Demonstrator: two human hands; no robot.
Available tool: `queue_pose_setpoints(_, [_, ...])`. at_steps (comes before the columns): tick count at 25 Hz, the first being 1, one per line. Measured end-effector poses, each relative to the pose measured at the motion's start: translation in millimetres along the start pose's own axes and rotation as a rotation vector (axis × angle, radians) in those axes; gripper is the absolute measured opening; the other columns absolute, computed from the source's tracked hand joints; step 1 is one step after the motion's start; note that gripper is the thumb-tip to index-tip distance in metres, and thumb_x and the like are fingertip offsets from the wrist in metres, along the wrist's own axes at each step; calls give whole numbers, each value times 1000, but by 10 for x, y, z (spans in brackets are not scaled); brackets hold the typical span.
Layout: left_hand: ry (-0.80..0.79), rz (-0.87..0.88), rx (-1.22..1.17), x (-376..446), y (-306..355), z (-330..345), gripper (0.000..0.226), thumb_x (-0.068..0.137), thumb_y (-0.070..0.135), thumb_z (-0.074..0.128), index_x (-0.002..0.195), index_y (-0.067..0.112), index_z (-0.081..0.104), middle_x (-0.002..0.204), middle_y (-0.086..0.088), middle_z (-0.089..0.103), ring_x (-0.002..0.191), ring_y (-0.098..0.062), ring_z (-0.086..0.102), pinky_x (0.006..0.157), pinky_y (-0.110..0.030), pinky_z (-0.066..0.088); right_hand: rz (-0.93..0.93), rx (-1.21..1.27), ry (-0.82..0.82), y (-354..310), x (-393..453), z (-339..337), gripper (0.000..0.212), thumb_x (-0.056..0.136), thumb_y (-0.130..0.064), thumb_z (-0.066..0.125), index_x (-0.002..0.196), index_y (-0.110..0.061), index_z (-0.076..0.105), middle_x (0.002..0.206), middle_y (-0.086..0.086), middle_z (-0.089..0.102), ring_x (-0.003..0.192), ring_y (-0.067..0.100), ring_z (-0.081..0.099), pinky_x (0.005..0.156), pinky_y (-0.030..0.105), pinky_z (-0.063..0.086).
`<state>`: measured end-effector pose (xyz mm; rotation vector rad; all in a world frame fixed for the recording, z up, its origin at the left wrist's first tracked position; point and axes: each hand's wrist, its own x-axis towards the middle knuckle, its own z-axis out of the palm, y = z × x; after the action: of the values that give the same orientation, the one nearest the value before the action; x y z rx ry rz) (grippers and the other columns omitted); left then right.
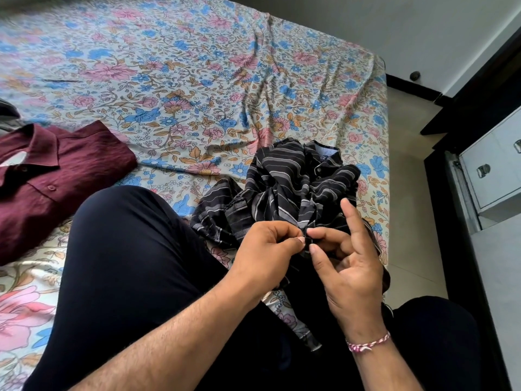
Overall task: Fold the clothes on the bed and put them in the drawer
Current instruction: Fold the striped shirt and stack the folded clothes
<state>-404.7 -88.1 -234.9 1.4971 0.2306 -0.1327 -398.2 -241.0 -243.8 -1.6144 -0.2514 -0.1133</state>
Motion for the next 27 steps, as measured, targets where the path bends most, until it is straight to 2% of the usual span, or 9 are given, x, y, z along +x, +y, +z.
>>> queue_pose_setpoints(2, [-8,-11,37,9,-12,-7,16,97,19,69,84,16,77,85,-21,73,72,-20,62,71,-39,51,4,-28,-25,44,22,-31,87,88,10,71,155,-35,39,106,4,75,102,22,71,94,30,57])
queue_pose_setpoints(5, [23,-8,117,13,-15,2,17,99,19,70,83,18,78,84,-16,75,69,-14,62,69,-35,52,-54,-168,-14,104,8,-27,85,87,7,74,153,-37,42,105,-3,74,98,18,71,91,26,56])
queue_pose_setpoints(8, [32,-3,190,17,-22,6,23,101,17,64,82,17,78,70,-11,72,57,-10,56,55,-28,46,-180,-350,12,153,-19,29,78,85,7,76,150,-26,47,105,-10,73,95,9,70,89,17,53])
queue_pose_setpoints(11, [33,19,235,5,-44,38,31,103,25,61,77,18,76,52,8,57,45,-5,46,47,-26,38,-328,-513,38,195,-31,70,70,86,4,78,147,-18,51,108,-13,71,95,9,69,92,19,53])
queue_pose_setpoints(13, [59,47,247,3,-66,61,27,102,33,66,81,21,78,57,7,64,49,-5,51,50,-26,42,-367,-528,58,218,-33,87,67,85,6,77,145,-13,53,108,-12,71,99,10,70,94,22,54])
queue_pose_setpoints(17, [119,37,178,64,-128,61,22,101,26,66,83,21,78,75,1,75,73,-18,70,68,-39,57,-253,-365,81,221,-39,99,65,85,9,75,143,-12,53,109,-8,73,98,8,71,91,20,55])
queue_pose_setpoints(20, [114,117,364,84,-116,60,25,101,27,64,77,24,71,61,13,64,58,-2,56,59,-26,46,-239,-310,88,235,-53,85,66,85,8,76,142,-16,53,109,-4,72,95,14,71,89,23,56])
queue_pose_setpoints(23, [103,166,425,82,-106,71,26,100,27,64,74,26,68,60,13,62,58,-3,56,58,-24,44,-252,-327,123,248,-63,49,62,85,3,78,140,-15,55,104,-5,69,93,15,70,88,27,57])
queue_pose_setpoints(27, [106,228,521,72,-118,57,21,99,29,65,80,24,72,65,11,66,60,-4,58,59,-24,47,-339,-511,110,224,-69,16,51,82,1,82,130,-8,65,101,-7,70,92,4,70,86,19,57])
